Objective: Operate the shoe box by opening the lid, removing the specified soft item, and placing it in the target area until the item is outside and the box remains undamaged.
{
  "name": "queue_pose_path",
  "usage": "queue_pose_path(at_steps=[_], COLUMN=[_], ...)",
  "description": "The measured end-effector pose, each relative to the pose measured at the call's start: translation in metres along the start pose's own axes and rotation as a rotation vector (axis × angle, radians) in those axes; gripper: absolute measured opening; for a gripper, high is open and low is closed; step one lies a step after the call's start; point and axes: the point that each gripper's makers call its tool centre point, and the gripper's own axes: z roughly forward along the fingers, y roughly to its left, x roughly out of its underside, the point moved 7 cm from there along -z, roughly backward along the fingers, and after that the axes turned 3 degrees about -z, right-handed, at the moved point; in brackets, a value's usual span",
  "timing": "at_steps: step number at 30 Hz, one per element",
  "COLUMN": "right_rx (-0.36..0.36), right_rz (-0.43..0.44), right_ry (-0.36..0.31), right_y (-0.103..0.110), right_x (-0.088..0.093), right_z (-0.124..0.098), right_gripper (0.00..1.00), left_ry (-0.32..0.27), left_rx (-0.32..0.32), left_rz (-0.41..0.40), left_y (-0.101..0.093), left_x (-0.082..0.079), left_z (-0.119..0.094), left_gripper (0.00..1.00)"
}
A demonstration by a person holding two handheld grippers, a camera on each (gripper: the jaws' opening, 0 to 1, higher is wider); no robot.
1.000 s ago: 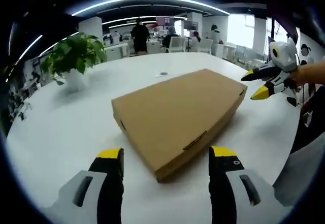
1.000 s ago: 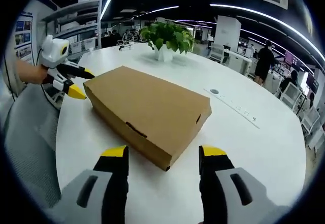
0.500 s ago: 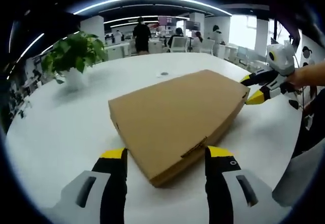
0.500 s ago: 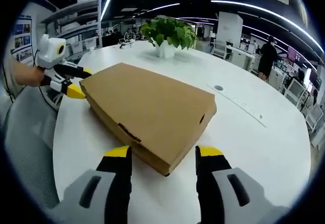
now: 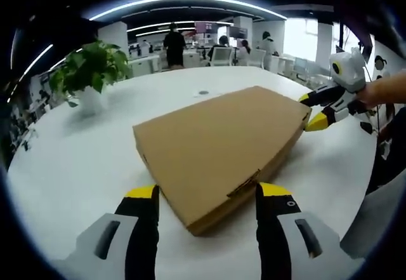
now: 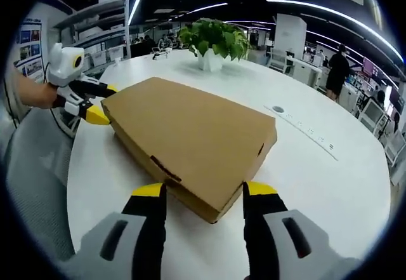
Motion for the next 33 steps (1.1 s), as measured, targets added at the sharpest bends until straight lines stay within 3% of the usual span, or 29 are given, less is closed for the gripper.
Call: queue_pose_path(at_steps=[33], right_rx=[0.063], right_rz=[0.093], right_ry=[0.010], right_y=[0.027], right_x=[-0.004], right_z=[-0.001], right_gripper=[0.45], left_ry=[0.035], left_rx=[0.092], left_rz=[0.061], left_y=[0.024], left_x=[-0.002], left_z=[-0.002], left_gripper=[0.59])
